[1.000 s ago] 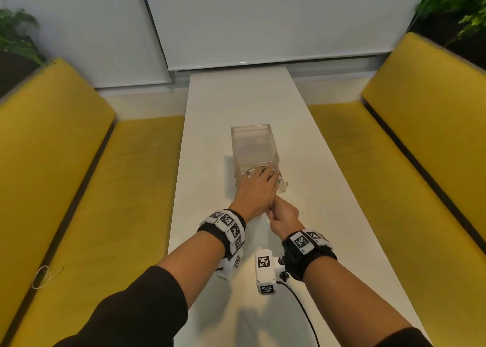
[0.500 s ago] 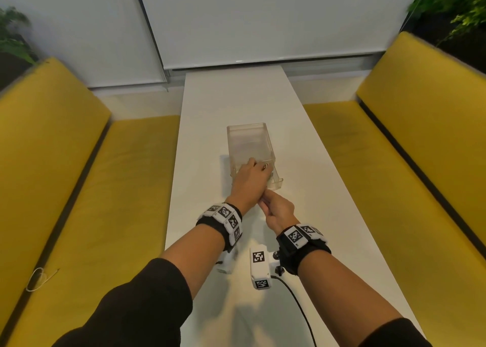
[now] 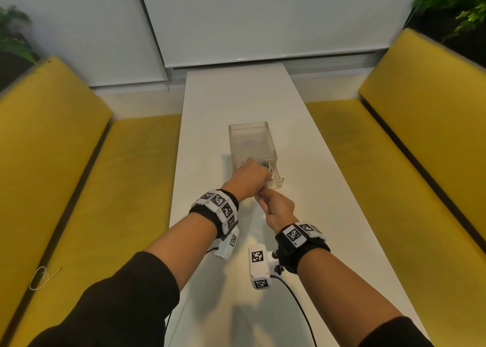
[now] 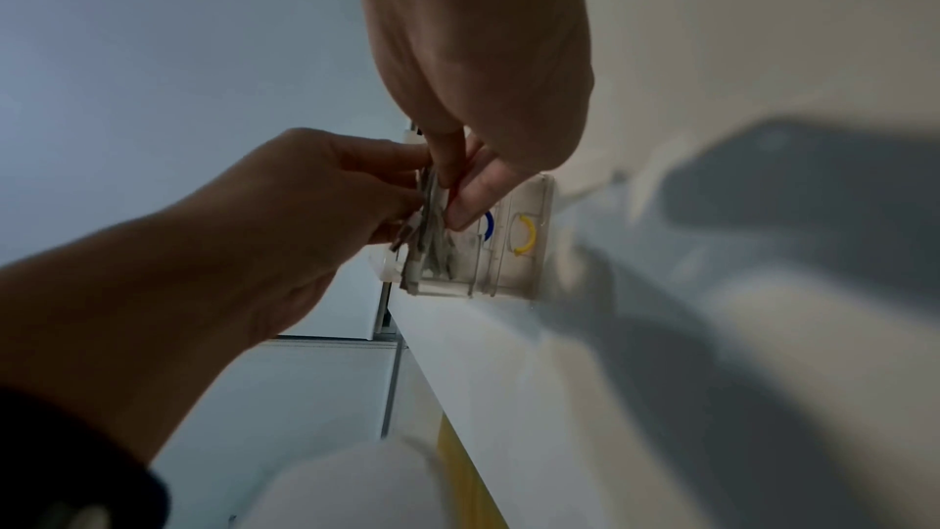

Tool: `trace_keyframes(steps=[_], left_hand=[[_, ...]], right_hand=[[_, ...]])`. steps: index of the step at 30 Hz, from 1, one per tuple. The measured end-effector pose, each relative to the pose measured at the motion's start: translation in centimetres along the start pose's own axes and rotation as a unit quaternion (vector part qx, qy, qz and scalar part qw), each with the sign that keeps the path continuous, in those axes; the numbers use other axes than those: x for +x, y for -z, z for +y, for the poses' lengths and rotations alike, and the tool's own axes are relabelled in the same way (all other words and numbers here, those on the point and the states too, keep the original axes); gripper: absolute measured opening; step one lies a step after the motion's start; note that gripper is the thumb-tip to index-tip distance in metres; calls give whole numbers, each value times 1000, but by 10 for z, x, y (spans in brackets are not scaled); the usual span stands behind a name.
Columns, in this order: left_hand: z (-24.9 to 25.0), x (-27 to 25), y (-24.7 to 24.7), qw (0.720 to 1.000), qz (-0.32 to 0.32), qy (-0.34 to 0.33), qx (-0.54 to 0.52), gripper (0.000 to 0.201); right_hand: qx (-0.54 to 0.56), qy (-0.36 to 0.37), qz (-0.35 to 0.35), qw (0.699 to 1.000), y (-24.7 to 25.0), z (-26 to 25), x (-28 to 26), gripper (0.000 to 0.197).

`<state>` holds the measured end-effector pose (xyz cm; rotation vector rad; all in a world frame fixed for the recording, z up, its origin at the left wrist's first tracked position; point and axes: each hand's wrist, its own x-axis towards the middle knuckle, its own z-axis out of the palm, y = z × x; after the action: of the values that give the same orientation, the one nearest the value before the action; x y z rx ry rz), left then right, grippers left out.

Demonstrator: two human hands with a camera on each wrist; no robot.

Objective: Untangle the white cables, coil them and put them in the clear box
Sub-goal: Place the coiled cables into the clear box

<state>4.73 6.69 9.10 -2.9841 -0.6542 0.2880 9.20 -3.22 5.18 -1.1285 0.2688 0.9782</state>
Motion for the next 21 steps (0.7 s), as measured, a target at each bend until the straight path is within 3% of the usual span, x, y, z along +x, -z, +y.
trace_keyframes(steps=[7, 13, 16, 21], left_hand=[[1, -7, -12, 989, 132, 42, -56, 29], [2, -22, -24, 979, 188, 57, -50, 27], [21, -31, -20, 980, 170, 38, -100, 32], [29, -19, -11, 950, 7, 141, -277, 89]], right_hand=[[8, -3, -15, 1000, -8, 3, 5, 15], [-38, 6, 21, 999, -4, 2, 19, 9], [-87, 14, 41, 995, -5, 8, 25, 29], [-73, 17, 4, 997, -5, 11, 22, 24]])
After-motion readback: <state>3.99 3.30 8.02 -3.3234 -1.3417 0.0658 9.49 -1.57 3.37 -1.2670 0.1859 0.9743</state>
